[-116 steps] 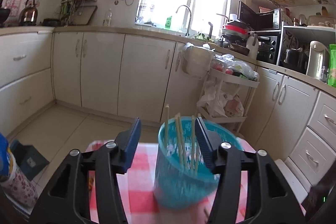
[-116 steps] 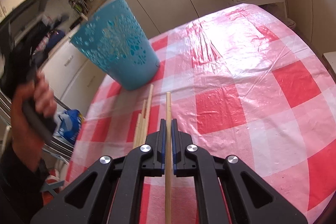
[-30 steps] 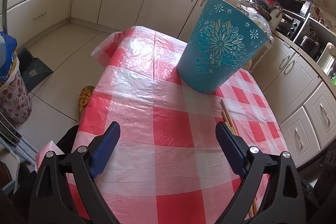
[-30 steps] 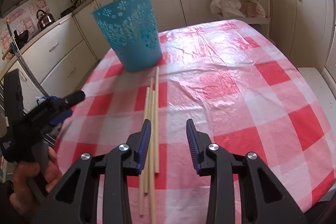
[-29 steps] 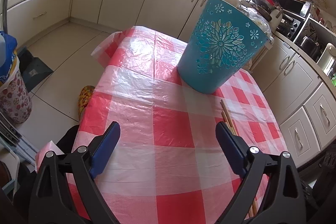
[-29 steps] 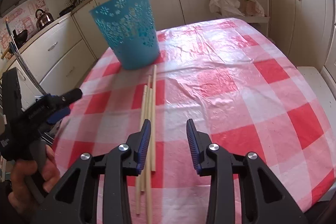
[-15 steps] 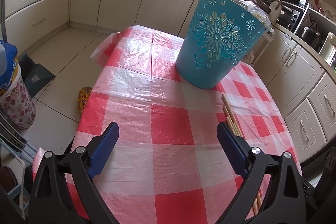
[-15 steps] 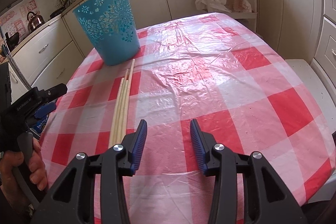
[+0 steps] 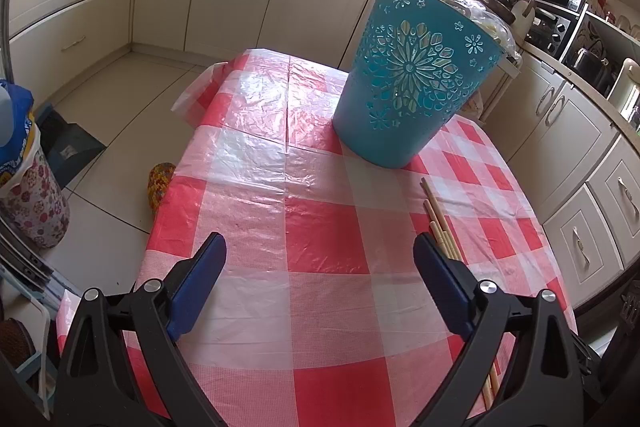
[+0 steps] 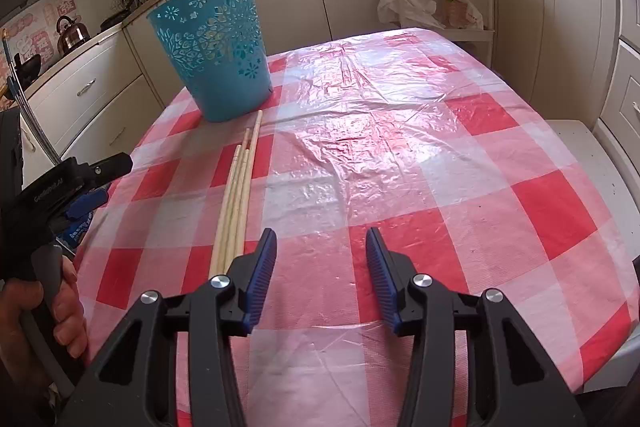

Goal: Organize utensils
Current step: 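Move both open grippers down over the remaining chopsticks on the cloth, then close the right gripper on one chopstick while the left gripper closes on another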

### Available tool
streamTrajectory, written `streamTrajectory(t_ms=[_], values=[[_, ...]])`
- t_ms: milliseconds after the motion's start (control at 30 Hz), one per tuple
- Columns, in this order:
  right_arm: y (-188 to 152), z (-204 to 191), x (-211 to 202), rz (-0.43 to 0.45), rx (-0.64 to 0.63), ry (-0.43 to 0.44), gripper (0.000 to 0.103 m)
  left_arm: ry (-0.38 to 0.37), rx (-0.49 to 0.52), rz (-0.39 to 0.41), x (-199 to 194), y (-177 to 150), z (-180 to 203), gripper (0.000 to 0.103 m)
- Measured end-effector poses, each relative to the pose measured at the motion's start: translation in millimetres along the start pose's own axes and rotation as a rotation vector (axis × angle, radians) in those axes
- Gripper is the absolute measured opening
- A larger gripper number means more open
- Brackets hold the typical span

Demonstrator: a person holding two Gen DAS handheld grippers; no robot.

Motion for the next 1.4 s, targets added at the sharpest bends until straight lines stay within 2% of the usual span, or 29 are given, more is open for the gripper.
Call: streamTrajectory(t_ms=[600,767,833,967,1133,1400], values=[[-1,-4,0,0.0,-0.035,0.012,0.049,-0.008,-0.002,-0.012,3,0,0,0.091],[1,-9,-1,0.005,-0.039,0.037,0.049,-0.023,-0.016,-0.033,5,-1,-1,0.092],[1,-15,-1,0.005,-0.054,0.065,0.049,-0.03,-0.046,-0.057,7,-2,-5,0.092],[0,-33,1,-0.002,-0.107,0.119,0.049,-0.045,-0.077,-0.051,7,-2,-8,0.093],[1,-50,9,-0.019,-0.158,0.145,0.037,-0.05,-0.06,-0.046,7,-3,-3,0.093],[9,-47,34,-0.089,-0.142,0.092,0.024,-0.067,-0.056,-0.055,8,-3,0,0.093]])
Point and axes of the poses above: each gripper's, at about its wrist camera, not at the fingertips, and x roughly the way its jaws point, z to its right, y to its top, the point moved 4 cm from there along x, roughly the way its jaws point, and after that the axes turned 9 degrees about z, right-handed, at the moved point
